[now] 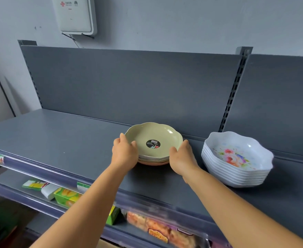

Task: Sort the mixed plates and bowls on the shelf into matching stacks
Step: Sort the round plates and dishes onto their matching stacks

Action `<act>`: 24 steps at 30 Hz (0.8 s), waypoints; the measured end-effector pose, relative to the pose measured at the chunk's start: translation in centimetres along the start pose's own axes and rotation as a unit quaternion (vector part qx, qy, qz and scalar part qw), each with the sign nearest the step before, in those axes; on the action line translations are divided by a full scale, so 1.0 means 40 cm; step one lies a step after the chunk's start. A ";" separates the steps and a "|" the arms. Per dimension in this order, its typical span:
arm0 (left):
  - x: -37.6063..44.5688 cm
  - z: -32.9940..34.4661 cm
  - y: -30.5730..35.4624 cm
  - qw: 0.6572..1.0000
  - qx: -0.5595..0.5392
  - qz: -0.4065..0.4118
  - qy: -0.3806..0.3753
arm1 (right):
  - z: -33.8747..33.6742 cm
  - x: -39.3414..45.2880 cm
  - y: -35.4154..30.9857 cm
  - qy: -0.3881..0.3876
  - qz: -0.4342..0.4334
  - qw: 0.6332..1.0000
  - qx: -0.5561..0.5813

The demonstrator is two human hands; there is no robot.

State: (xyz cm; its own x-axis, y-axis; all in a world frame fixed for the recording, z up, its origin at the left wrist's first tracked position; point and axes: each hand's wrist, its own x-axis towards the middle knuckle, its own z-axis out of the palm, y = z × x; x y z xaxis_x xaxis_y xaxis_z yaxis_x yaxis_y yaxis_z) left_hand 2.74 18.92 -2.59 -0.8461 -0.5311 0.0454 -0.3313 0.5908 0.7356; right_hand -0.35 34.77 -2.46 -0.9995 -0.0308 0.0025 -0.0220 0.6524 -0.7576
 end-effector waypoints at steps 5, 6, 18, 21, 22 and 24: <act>-0.086 -0.016 0.048 0.963 0.200 0.175 0.042 | -0.061 -0.057 0.006 -0.008 -0.121 0.985 -0.127; -0.108 -0.020 0.064 0.955 0.218 0.195 0.038 | -0.077 -0.072 0.008 -0.009 -0.140 0.980 -0.143; -0.369 0.062 0.284 0.896 0.252 0.363 -0.042 | -0.381 -0.240 0.166 0.038 -0.175 0.951 -0.253; -0.453 0.120 0.364 0.881 0.246 0.401 -0.056 | -0.483 -0.283 0.241 0.059 -0.158 0.951 -0.258; -0.481 0.143 0.391 0.876 0.243 0.412 -0.061 | -0.518 -0.296 0.268 0.066 -0.148 0.952 -0.258; -0.539 0.193 0.443 0.872 0.230 0.425 -0.075 | -0.589 -0.319 0.327 0.074 -0.124 0.953 -0.266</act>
State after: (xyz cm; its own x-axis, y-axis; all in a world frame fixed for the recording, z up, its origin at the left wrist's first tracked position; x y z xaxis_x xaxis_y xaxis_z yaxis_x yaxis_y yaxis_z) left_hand 11.87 45.54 4.24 -0.9014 0.2822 0.3282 0.3386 0.9322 0.1283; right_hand 11.61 61.52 2.97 -0.9533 -0.1517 0.2610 -0.2262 0.9316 -0.2845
